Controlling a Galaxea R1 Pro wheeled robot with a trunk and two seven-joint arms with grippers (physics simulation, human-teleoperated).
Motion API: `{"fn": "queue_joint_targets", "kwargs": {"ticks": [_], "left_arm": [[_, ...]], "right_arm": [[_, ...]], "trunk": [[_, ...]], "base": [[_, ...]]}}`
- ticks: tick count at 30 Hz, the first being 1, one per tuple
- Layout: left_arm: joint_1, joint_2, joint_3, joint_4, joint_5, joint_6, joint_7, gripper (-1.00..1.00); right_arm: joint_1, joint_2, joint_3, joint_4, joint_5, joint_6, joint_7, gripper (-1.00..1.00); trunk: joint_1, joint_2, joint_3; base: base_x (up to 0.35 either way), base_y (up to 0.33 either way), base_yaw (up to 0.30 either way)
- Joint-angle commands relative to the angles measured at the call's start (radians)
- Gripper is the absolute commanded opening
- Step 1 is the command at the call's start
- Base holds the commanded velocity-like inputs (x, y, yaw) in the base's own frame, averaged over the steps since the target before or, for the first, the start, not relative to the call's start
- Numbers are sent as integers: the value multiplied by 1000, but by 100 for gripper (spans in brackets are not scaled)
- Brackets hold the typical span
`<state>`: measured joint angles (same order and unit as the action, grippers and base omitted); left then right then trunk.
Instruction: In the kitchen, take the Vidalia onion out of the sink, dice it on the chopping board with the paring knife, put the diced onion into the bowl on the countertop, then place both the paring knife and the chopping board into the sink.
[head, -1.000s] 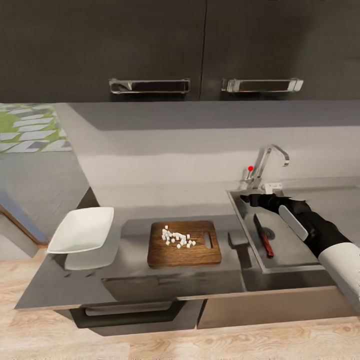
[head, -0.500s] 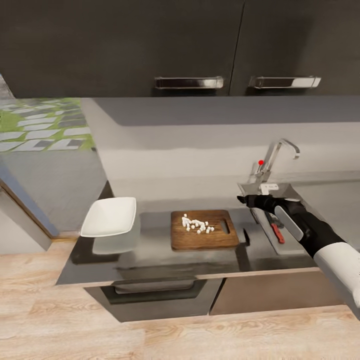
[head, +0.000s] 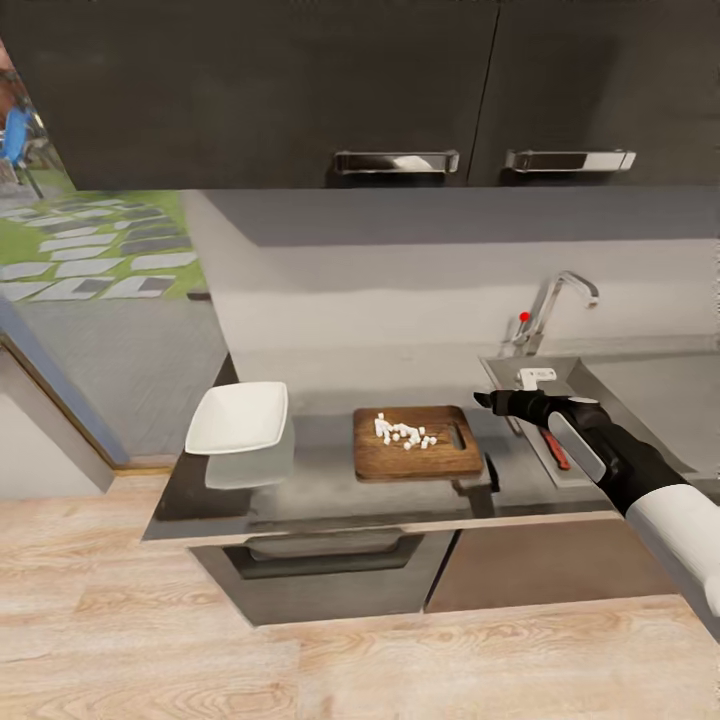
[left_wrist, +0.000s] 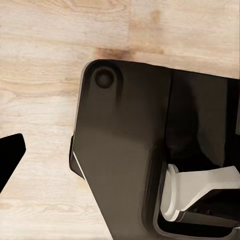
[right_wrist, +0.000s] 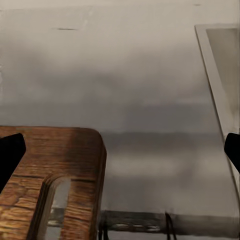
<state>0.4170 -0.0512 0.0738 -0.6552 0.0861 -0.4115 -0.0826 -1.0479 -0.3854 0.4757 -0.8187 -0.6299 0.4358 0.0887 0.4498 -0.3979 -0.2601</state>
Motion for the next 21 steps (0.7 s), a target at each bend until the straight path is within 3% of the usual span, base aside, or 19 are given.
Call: {"fn": "queue_joint_targets", "kwargs": {"ticks": [1, 6, 21], "left_arm": [[0, -1, 4, -1, 9, 0, -9, 100], [0, -1, 3, -1, 9, 0, -8, 100], [0, -1, 4, -1, 8, 0, -9, 100]], "right_arm": [[-1, -1, 3, 0, -2, 3, 0, 100], [-1, -1, 2, 1, -1, 3, -1, 100], [-1, -8, 0, 22, -2, 3, 0, 100]], "trunk": [[0, -2, -2], [0, -2, -2], [0, -2, -2]], "base": [[-266, 2, 0], [-122, 0, 0], [-5, 0, 0]]}}
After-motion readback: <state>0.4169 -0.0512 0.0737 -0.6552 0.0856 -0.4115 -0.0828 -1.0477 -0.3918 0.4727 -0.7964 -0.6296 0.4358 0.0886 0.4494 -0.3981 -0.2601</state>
